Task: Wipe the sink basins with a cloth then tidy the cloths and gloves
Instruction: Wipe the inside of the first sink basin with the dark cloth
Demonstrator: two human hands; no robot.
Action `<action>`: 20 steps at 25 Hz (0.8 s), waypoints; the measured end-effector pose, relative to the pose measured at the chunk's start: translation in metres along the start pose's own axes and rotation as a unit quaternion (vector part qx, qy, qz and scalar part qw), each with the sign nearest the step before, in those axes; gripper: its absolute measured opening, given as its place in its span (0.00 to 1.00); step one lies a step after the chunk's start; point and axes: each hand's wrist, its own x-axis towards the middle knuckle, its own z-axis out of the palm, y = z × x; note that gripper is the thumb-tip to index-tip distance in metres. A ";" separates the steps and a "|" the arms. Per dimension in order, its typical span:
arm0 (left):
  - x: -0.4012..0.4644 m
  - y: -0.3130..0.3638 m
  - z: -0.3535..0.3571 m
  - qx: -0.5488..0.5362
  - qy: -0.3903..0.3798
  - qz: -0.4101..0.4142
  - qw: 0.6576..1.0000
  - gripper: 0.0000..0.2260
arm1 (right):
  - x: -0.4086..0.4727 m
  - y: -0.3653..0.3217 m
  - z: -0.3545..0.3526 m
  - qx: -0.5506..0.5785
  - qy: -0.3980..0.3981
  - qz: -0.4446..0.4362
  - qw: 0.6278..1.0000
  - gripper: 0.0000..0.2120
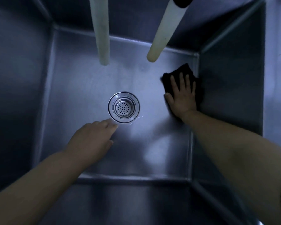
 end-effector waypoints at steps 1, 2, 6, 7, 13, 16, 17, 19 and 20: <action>-0.006 -0.002 -0.003 0.004 -0.008 -0.001 1.000 0.23 | -0.022 -0.002 0.003 -0.002 -0.007 -0.010 1.000 0.31; -0.013 -0.005 -0.005 0.009 -0.020 -0.003 1.000 0.24 | -0.044 -0.004 0.006 -0.005 -0.015 -0.020 1.000 0.31; -0.045 -0.012 -0.014 0.042 -0.038 0.003 0.998 0.26 | -0.124 -0.022 0.016 -0.016 -0.054 -0.040 0.998 0.34; -0.054 -0.014 -0.016 0.042 -0.037 0.006 0.998 0.26 | -0.142 -0.026 0.016 -0.026 -0.063 -0.056 0.996 0.34; -0.123 -0.047 -0.026 0.065 -0.028 -0.001 0.997 0.26 | -0.193 -0.023 0.009 -0.128 -0.074 -0.307 0.940 0.34; -0.153 -0.074 -0.031 0.131 0.030 0.028 0.991 0.27 | -0.188 -0.036 0.007 -0.138 -0.066 -0.436 0.887 0.30; -0.162 -0.083 -0.033 0.157 0.063 0.038 0.985 0.25 | -0.185 -0.046 0.007 -0.141 -0.065 -0.467 0.871 0.29; -0.178 -0.098 -0.032 0.190 0.113 0.054 0.974 0.18 | -0.176 -0.076 0.010 -0.135 -0.059 -0.513 0.845 0.27; -0.184 -0.106 -0.031 0.200 0.137 0.068 0.968 0.17 | -0.173 -0.095 0.012 -0.125 -0.051 -0.525 0.841 0.26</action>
